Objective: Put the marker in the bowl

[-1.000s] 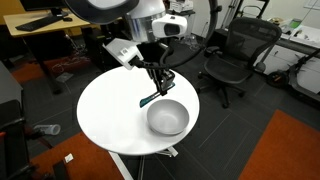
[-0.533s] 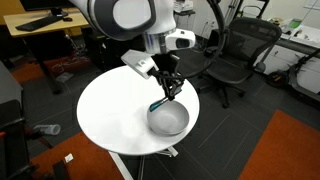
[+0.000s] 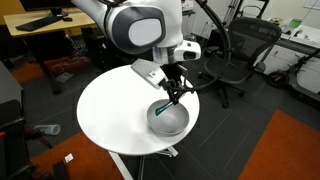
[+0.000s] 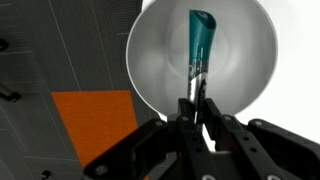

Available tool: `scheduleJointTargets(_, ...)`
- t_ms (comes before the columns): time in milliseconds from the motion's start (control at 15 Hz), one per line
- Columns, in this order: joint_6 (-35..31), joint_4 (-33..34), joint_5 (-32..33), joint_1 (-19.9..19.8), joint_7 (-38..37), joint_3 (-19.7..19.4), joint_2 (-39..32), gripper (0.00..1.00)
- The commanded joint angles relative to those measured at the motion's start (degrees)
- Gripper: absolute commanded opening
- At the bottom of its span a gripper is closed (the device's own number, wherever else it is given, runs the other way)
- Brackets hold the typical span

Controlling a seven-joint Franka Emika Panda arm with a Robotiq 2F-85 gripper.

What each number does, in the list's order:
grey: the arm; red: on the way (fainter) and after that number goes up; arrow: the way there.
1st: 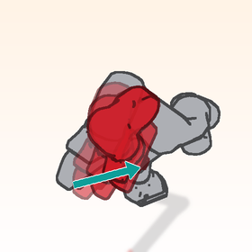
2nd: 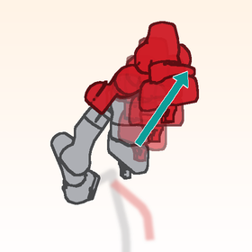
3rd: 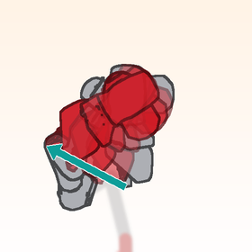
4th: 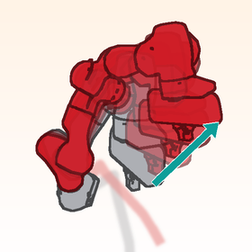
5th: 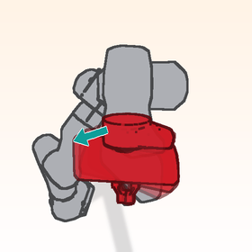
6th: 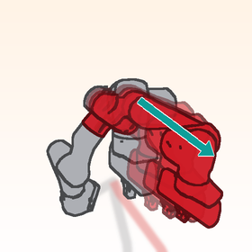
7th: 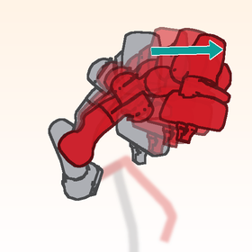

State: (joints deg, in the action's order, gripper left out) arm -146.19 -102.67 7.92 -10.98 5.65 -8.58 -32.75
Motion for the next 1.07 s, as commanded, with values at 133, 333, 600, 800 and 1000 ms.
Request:
scheduleJointTargets(133, -1.78, 3.50, -4.53, -3.39, 5.04, 3.61, -4.43, 0.05)
scheduleJointTargets(333, -1.83, 3.97, -5.37, -3.97, 5.47, 4.17, -5.31, 0.51)
scheduleJointTargets(600, -1.29, 2.88, -4.39, -2.85, 3.82, 3.17, -4.08, 0.80)
scheduleJointTargets(800, -1.95, 0.27, -3.18, -1.47, 2.54, 2.08, -1.67, 1.00)
scheduleJointTargets(1000, -3.82, -3.47, -1.32, 0.51, 1.25, 0.69, 1.74, 1.00)
